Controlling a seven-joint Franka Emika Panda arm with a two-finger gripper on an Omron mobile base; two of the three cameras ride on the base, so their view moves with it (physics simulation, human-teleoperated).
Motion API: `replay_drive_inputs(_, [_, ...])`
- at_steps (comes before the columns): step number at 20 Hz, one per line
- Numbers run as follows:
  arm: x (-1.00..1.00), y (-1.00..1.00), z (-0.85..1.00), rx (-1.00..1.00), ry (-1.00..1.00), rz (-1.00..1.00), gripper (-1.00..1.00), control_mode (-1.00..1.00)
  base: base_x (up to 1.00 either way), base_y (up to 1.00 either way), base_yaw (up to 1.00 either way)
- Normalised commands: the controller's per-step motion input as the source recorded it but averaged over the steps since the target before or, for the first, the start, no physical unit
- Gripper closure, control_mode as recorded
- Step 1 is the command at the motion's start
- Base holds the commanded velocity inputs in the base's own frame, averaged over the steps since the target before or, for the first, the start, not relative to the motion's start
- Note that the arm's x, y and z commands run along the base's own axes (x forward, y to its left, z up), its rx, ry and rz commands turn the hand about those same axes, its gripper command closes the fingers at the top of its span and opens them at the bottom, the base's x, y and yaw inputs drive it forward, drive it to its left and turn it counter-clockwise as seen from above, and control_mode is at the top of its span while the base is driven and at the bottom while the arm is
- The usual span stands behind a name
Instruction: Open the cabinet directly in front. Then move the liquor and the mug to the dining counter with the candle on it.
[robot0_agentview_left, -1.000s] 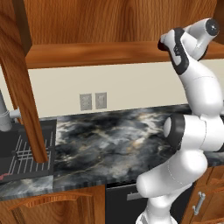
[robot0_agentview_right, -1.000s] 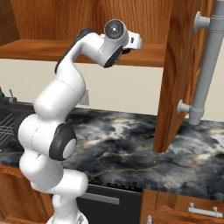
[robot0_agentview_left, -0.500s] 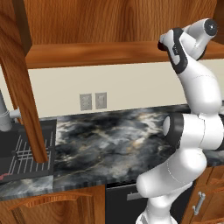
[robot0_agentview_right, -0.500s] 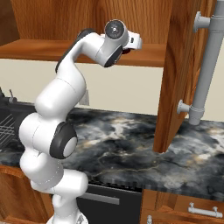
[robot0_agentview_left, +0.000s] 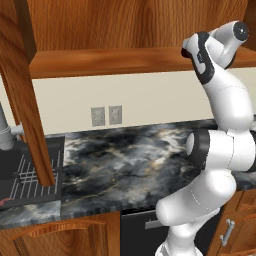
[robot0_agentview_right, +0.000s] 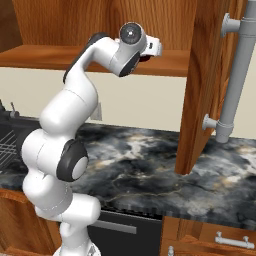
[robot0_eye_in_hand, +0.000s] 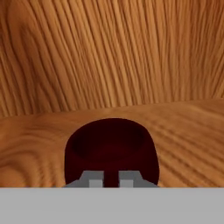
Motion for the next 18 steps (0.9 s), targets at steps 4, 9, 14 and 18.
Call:
replay_drive_inputs(4, [0.00,0.00,0.00,0.00,0.00,0.00,1.00,-1.00,0.00,0.00,0.00])
replay_drive_inputs(9, [0.00,0.00,0.00,0.00,0.00,0.00,1.00,-1.00,0.00,0.00,0.00])
replay_drive_inputs(14, [-0.66,0.00,0.00,0.00,-0.04,0.00,1.00,-1.00,0.00,0.00,0.00])
replay_drive_inputs(18, [-1.00,0.00,-0.06,0.00,-0.10,0.03,1.00,-1.00,0.00,0.00,0.00])
